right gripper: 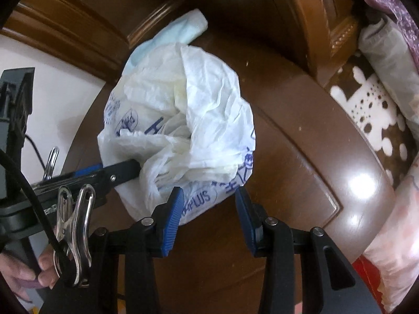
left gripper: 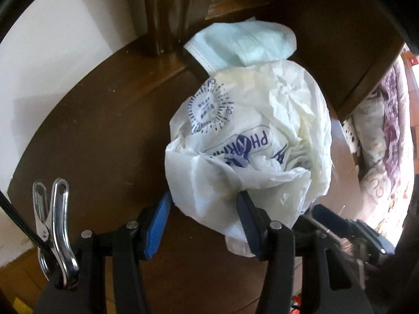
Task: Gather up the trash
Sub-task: 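Close both tools on the white plastic bag and lift it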
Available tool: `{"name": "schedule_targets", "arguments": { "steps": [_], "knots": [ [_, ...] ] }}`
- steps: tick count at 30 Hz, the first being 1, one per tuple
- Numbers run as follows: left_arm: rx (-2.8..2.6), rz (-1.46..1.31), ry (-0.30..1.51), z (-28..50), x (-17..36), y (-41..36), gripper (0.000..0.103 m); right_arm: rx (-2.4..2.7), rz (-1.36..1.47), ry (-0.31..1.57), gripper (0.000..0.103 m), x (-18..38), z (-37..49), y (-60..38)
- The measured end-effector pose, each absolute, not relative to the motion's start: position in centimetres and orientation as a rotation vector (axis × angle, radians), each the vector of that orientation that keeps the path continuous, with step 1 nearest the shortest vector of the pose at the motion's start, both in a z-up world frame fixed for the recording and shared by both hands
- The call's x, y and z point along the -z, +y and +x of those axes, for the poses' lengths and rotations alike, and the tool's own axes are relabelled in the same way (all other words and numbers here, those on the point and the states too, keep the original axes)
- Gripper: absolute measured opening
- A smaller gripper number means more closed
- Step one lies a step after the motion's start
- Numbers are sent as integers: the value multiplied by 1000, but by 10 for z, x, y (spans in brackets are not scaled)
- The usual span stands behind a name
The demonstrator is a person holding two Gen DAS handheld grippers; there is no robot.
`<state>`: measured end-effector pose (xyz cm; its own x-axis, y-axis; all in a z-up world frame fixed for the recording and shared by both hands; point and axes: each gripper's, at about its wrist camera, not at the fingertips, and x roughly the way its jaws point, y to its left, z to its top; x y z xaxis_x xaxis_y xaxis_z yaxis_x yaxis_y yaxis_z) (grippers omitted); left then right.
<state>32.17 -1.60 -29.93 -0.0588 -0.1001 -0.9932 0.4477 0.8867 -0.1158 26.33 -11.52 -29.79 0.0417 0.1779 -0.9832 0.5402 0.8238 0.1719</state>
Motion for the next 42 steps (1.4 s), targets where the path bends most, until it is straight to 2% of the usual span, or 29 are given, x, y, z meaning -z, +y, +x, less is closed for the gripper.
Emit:
{"name": "schedule_targets", "arguments": {
  "steps": [10, 20, 22, 24, 27, 32, 42],
  "knots": [
    [513, 281, 1580, 319, 299, 13, 28, 361, 484, 1445, 45, 273, 273, -121],
    [570, 222, 1642, 307, 301, 38, 25, 287, 534, 1508, 46, 307, 283, -102],
    [570, 202, 1654, 306, 301, 44, 23, 261, 535, 1519, 40, 309, 278, -92],
    [572, 205, 1659, 301, 302, 47, 21, 234, 552, 1538, 25, 311, 273, -84],
    [583, 217, 1658, 296, 300, 49, 17, 224, 563, 1553, 19, 312, 266, -74],
    [626, 245, 1645, 279, 292, 48, 13, 240, 609, 1538, 14, 307, 256, -66],
    [701, 283, 1628, 250, 277, 41, 12, 297, 668, 1499, 14, 284, 220, -67]
  ]
}}
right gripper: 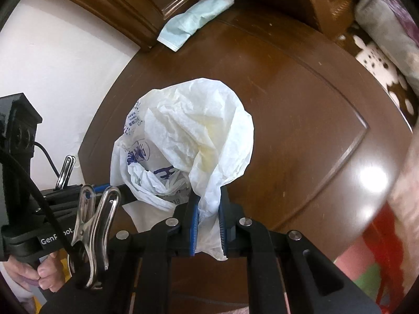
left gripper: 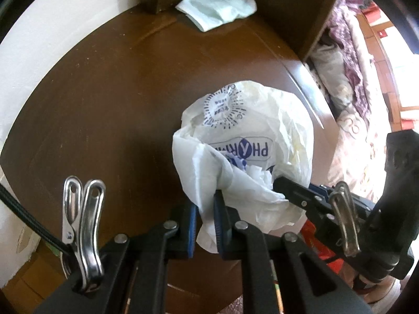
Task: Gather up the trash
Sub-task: 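Close both tools on the white plastic bag and lift it, then carry the white plastic bag with both tools over the pink bucket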
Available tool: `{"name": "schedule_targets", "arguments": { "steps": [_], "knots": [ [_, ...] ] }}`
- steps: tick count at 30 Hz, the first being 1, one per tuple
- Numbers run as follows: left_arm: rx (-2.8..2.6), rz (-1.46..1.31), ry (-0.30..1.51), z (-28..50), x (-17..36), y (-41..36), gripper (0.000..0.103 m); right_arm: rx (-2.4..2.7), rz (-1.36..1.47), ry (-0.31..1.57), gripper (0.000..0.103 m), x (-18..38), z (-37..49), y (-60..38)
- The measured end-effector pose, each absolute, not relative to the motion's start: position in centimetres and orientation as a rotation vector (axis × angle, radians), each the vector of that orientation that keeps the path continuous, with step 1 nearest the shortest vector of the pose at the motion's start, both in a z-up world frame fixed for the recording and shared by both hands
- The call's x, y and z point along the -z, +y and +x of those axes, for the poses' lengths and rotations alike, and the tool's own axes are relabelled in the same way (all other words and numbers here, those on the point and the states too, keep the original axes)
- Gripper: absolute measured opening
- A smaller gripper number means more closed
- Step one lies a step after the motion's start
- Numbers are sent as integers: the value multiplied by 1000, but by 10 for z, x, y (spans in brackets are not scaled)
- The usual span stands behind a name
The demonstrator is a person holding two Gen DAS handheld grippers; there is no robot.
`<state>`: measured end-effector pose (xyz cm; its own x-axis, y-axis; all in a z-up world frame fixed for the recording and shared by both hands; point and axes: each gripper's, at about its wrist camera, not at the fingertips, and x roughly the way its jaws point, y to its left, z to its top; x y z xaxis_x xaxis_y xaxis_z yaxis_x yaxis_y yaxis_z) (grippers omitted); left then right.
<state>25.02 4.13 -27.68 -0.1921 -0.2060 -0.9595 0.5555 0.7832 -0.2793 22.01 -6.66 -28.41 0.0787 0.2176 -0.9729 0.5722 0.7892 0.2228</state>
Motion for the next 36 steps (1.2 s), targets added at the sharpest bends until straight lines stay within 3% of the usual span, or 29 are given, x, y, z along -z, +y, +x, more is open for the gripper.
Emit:
{"name": "schedule_targets", "arguments": {
  "steps": [20, 36],
  "knots": [
    [922, 479, 1523, 194, 236, 56, 12, 502, 810, 1380, 14, 274, 165, -34],
    [1112, 605, 1497, 109, 230, 21, 11, 696, 924, 1329, 14, 257, 81, -36]
  ]
}}
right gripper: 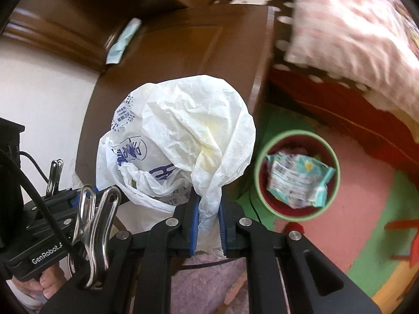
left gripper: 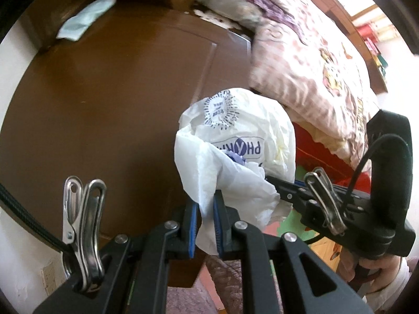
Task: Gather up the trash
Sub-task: 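Carry the white plastic bag with both tools over the pink bucket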
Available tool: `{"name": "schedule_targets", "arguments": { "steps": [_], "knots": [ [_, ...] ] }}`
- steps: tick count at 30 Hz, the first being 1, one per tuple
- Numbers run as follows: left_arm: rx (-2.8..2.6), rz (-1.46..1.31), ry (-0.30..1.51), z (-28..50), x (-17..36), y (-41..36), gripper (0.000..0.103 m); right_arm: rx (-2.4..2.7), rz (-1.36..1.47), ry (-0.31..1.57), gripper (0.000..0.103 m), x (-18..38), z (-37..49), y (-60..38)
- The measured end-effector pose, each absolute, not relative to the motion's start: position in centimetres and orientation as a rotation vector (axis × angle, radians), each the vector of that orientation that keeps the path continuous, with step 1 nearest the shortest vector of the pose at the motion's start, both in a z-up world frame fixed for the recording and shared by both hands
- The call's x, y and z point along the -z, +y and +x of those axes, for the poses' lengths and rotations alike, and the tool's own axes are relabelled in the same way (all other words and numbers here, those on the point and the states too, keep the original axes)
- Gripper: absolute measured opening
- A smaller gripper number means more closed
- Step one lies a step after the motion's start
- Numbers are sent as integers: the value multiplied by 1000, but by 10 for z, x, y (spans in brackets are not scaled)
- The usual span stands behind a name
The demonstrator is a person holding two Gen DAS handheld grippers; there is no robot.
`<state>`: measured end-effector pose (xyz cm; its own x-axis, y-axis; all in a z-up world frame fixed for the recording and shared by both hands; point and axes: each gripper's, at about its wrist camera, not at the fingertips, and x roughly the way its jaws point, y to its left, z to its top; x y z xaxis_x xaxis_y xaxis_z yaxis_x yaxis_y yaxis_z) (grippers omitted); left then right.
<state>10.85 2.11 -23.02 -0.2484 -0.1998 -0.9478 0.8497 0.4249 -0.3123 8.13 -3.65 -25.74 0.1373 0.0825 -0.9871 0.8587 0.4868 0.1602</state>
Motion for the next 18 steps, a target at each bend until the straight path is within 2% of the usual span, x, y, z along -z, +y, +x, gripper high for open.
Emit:
{"name": "schedule_targets", "arguments": {
  "steps": [18],
  "knots": [
    [1200, 724, 1487, -40, 247, 7, 12, 812, 1021, 1304, 14, 237, -78, -37]
  ]
}}
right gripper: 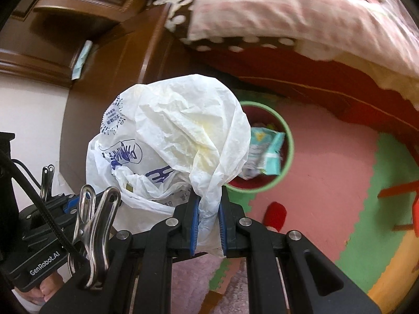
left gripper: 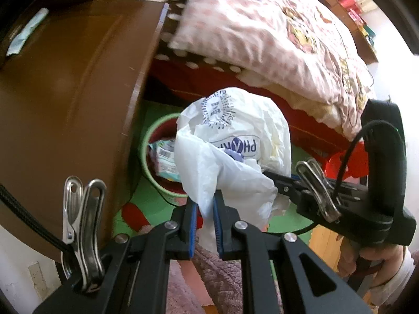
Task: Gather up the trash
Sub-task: 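Carry the white plastic bag with both tools over the pink bucket, then open both tools to drop the white bag into the bucket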
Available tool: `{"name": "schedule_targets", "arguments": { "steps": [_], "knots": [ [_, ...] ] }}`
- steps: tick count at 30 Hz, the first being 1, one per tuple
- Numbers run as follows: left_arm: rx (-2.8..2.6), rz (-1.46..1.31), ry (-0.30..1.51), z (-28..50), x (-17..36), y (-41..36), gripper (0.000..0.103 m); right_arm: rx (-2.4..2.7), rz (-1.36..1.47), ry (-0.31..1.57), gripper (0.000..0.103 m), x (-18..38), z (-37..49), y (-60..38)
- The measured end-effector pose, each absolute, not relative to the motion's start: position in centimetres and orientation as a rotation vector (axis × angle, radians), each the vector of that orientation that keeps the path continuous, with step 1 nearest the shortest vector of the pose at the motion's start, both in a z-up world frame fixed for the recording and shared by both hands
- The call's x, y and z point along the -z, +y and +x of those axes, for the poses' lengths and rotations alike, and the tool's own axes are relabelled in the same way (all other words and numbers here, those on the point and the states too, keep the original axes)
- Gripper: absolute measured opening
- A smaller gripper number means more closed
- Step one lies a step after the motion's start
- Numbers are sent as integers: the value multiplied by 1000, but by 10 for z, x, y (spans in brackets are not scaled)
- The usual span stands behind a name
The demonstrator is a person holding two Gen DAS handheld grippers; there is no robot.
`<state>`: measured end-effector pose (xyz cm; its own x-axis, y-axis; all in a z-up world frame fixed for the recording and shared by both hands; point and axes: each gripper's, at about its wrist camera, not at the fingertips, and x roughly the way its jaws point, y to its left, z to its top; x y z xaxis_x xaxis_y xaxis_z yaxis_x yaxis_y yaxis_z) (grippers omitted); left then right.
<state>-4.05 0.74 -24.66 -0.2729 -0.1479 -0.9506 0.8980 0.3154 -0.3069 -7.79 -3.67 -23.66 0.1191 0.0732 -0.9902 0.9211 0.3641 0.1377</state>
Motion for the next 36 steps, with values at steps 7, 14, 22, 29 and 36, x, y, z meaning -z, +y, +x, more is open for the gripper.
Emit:
{"name": "schedule_targets", "arguments": {
  "steps": [7, 14, 22, 29, 36],
  "knots": [
    [1169, 752, 1477, -80, 276, 10, 12, 827, 1030, 1340, 14, 259, -121, -42],
    [1131, 750, 1449, -99, 328, 5, 12, 829, 1015, 1378, 14, 300, -141, -62],
    [1015, 680, 1470, -81, 405, -2, 12, 794, 989, 1423, 14, 371, -145, -81],
    [922, 700, 1488, -60, 452, -4, 17, 816, 985, 1440, 20, 421, -145, -97],
    [848, 685, 1533, -42, 470, 9, 27, 856, 983, 1439, 29, 434, -148, -110]
  ]
}}
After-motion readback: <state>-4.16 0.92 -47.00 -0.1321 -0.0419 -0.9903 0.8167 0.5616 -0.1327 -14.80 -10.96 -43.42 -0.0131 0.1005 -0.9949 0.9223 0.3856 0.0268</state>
